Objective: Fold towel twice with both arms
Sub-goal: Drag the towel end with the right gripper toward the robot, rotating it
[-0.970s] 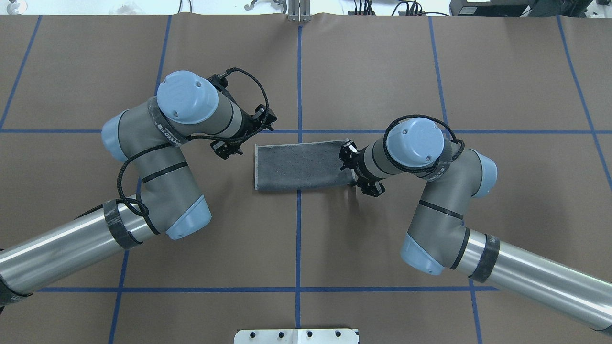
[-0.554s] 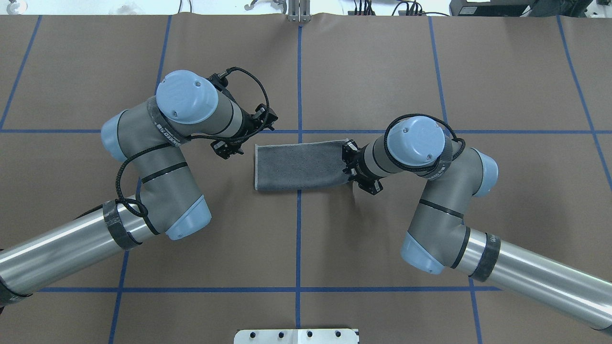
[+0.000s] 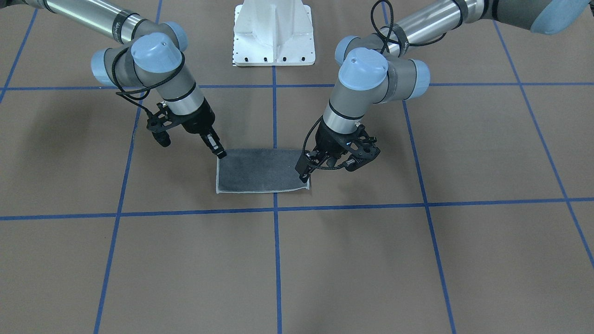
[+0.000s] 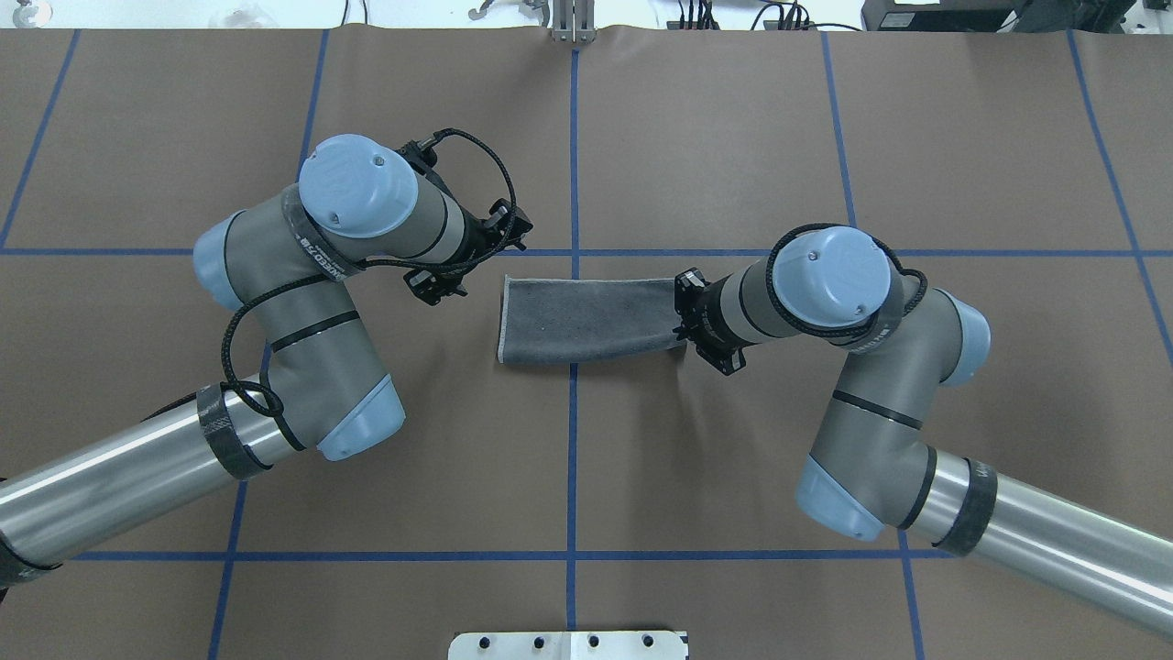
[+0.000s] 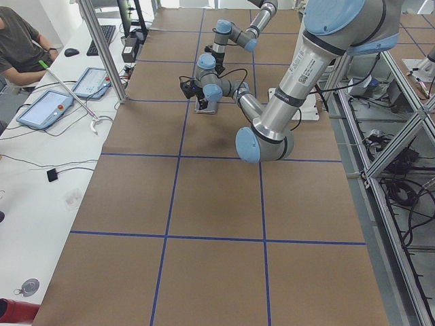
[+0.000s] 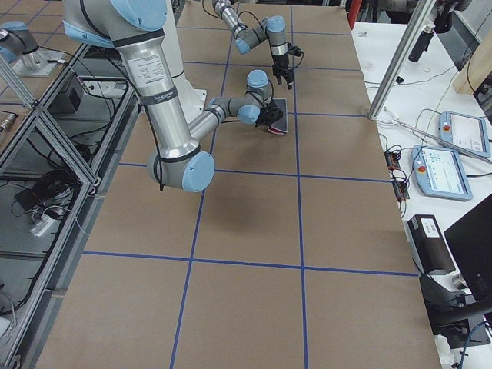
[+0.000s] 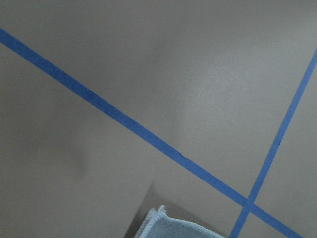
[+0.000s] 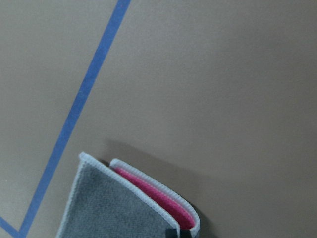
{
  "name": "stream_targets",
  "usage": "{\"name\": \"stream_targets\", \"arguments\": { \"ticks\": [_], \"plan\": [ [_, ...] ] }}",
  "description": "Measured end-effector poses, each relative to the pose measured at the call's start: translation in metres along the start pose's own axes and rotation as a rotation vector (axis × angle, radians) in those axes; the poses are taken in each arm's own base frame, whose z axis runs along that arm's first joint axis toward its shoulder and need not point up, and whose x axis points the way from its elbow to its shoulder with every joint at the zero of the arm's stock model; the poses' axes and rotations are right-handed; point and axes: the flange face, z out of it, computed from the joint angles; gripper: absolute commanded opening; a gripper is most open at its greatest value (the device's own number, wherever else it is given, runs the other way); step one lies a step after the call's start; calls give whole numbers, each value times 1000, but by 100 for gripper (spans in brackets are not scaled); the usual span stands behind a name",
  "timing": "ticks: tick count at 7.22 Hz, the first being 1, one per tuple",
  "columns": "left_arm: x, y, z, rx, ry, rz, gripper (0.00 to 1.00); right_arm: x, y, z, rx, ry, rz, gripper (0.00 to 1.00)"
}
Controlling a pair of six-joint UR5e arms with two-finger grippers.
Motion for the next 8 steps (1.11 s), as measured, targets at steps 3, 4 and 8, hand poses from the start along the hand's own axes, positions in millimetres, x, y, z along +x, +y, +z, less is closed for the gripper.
{"name": "stream_targets", "arguments": {
  "ticks": [3, 4, 8],
  "plan": [
    [4, 2, -9, -3, 17, 3, 100, 32, 50, -24, -67, 46, 58, 0],
    [4, 2, -10, -4, 19, 3, 100, 46, 72, -24, -95, 66, 61, 0],
    [4, 5, -13, -12, 24, 3, 100, 78, 139, -20, -169, 103, 23, 100]
  ]
}}
